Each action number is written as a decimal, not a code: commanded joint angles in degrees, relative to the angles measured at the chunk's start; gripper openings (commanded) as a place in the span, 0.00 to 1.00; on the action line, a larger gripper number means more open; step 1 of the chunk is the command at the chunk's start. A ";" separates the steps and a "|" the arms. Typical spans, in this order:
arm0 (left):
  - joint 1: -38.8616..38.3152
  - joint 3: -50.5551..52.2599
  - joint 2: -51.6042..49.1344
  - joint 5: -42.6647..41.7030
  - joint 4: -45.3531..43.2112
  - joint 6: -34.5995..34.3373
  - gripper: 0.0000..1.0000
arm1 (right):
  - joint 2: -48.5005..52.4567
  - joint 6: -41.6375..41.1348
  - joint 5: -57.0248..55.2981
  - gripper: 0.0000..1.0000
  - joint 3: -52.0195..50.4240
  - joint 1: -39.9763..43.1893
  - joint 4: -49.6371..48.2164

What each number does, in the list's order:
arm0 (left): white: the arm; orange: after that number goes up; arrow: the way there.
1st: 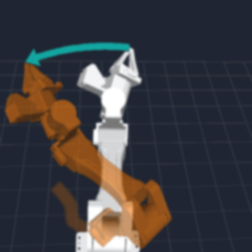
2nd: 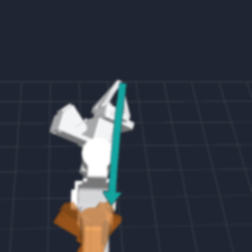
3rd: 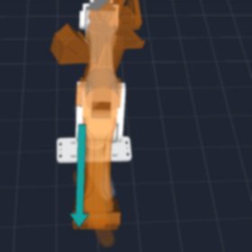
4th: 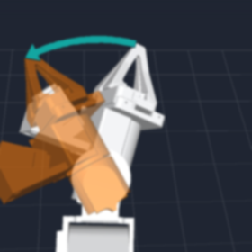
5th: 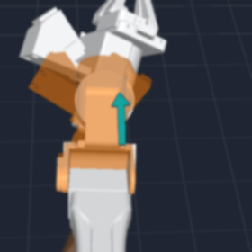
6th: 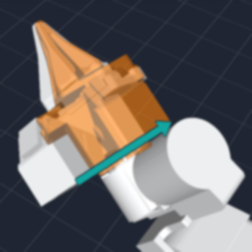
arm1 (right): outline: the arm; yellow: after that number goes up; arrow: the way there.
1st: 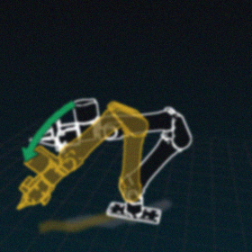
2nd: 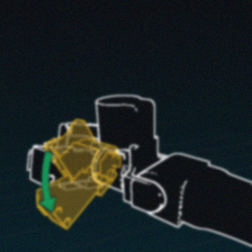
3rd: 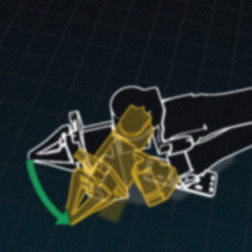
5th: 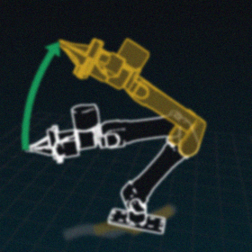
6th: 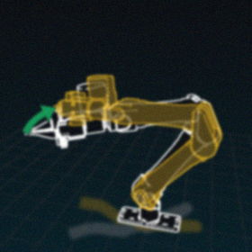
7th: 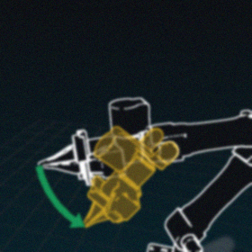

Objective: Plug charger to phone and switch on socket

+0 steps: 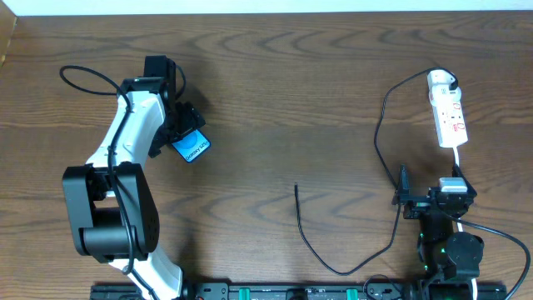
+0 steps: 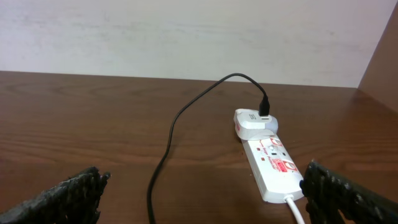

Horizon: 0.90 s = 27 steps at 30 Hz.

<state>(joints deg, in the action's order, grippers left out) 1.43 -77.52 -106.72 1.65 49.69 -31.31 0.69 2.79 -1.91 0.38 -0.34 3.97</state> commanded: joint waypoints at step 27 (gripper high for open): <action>0.09 0.59 -7.15 0.28 -8.96 -2.05 0.99 | -0.35 0.70 0.11 0.99 -0.09 0.02 0.17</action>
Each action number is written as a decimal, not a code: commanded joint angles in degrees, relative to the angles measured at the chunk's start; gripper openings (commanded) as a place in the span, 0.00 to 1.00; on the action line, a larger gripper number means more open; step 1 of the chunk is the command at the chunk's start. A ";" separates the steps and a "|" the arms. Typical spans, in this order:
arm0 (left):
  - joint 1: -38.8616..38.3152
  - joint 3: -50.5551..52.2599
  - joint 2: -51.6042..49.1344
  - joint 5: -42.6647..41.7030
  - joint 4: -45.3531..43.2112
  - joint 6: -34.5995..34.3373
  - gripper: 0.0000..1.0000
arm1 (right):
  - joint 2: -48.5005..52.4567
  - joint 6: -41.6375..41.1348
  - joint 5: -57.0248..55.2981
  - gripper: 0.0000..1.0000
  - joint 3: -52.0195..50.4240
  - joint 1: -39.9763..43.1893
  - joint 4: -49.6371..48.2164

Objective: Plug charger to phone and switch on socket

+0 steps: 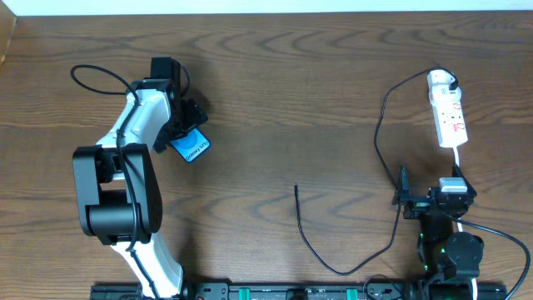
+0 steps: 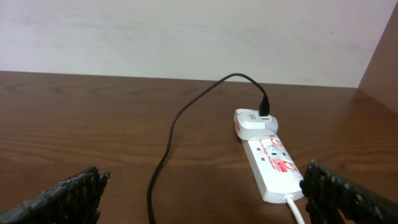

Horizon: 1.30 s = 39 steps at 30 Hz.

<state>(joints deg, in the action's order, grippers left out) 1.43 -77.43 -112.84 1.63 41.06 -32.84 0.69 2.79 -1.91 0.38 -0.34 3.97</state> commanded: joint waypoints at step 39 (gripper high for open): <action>0.09 0.50 -4.20 0.52 -2.01 -6.49 0.98 | -0.35 0.70 0.11 0.99 -0.09 0.02 0.17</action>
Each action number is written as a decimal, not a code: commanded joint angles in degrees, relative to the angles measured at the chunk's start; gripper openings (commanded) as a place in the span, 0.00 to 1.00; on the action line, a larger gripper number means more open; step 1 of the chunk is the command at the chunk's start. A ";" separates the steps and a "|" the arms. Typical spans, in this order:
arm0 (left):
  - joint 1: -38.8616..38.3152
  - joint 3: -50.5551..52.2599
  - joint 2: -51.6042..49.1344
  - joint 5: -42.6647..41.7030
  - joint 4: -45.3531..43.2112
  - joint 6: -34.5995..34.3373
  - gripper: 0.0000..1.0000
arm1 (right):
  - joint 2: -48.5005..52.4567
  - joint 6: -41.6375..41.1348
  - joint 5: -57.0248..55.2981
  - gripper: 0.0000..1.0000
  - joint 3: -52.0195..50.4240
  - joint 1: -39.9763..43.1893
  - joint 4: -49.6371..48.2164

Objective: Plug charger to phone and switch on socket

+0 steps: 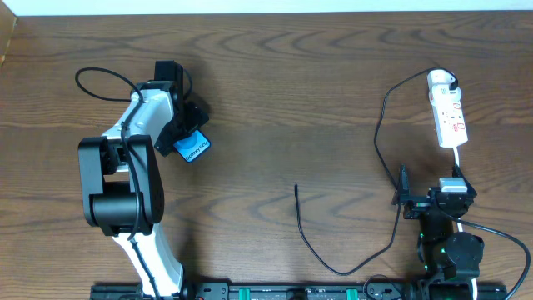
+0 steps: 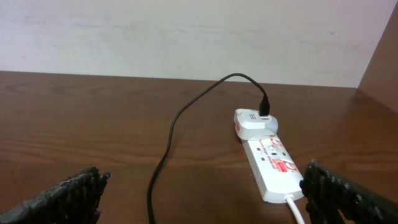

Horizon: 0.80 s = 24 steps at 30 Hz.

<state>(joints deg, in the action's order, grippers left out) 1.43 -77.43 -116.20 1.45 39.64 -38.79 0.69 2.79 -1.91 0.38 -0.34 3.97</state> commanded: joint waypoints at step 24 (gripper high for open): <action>0.09 0.50 -0.83 0.68 -0.76 -0.55 0.79 | -0.35 0.70 0.11 0.99 -0.09 0.02 0.17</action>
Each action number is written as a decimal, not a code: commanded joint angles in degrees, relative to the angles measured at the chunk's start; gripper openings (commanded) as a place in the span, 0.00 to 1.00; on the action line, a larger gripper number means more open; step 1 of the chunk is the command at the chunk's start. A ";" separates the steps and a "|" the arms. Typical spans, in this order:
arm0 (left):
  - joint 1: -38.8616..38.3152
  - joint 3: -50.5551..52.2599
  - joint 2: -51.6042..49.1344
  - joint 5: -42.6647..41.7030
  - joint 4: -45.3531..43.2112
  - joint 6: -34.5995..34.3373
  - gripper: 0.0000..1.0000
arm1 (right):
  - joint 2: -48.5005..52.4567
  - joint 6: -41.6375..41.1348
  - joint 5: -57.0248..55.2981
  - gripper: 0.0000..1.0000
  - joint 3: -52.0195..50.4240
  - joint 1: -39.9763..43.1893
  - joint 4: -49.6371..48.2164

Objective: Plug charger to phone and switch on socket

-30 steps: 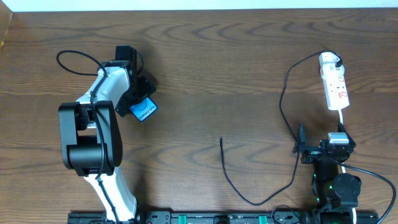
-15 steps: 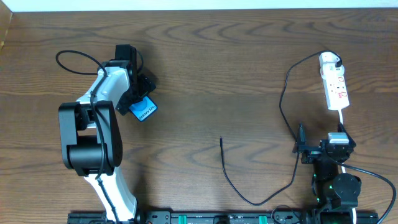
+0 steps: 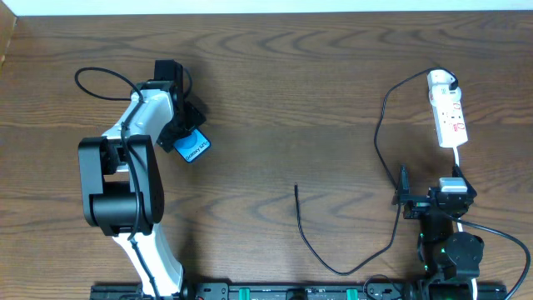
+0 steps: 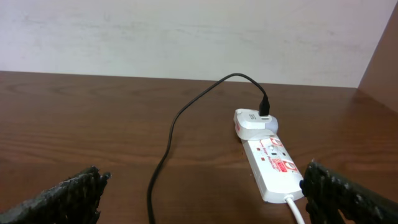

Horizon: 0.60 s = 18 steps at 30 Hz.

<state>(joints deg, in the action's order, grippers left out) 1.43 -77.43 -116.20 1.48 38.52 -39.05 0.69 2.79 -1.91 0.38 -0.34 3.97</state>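
The blue phone (image 3: 193,149) lies at the left of the wooden table (image 3: 275,92). My left gripper (image 3: 178,127) sits over its upper edge and appears shut on it, hiding part of the phone. A white power strip (image 3: 450,119) (image 4: 272,169) lies far right, with a white adapter (image 3: 440,81) (image 4: 254,122) plugged into its far end. The black charging cable (image 3: 379,142) (image 4: 168,149) runs from the adapter down to a loop, and its free plug end (image 3: 296,187) lies mid-table. My right gripper (image 3: 437,198) (image 4: 202,202) stands open, low, facing the strip, holding nothing.
A pale wall (image 4: 186,31) rises behind the table's far edge. The strip's white lead (image 3: 457,158) runs back toward my right arm. A black rail (image 3: 275,292) runs along the near edge.
My left gripper was at the blue phone from the first moment, with the arm's elbow low and to the left. The elbow then stood higher and nearer the gripper at each later moment, while phone, cable and right arm stayed put.
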 commanded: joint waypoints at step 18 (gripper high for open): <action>0.11 0.50 -0.83 0.74 0.79 -0.22 0.28 | -0.35 0.72 0.11 0.99 -0.09 0.02 0.17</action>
<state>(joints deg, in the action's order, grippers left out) 1.43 -77.43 -116.20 1.63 38.54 -38.98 0.69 2.79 -1.91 0.38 -0.34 3.97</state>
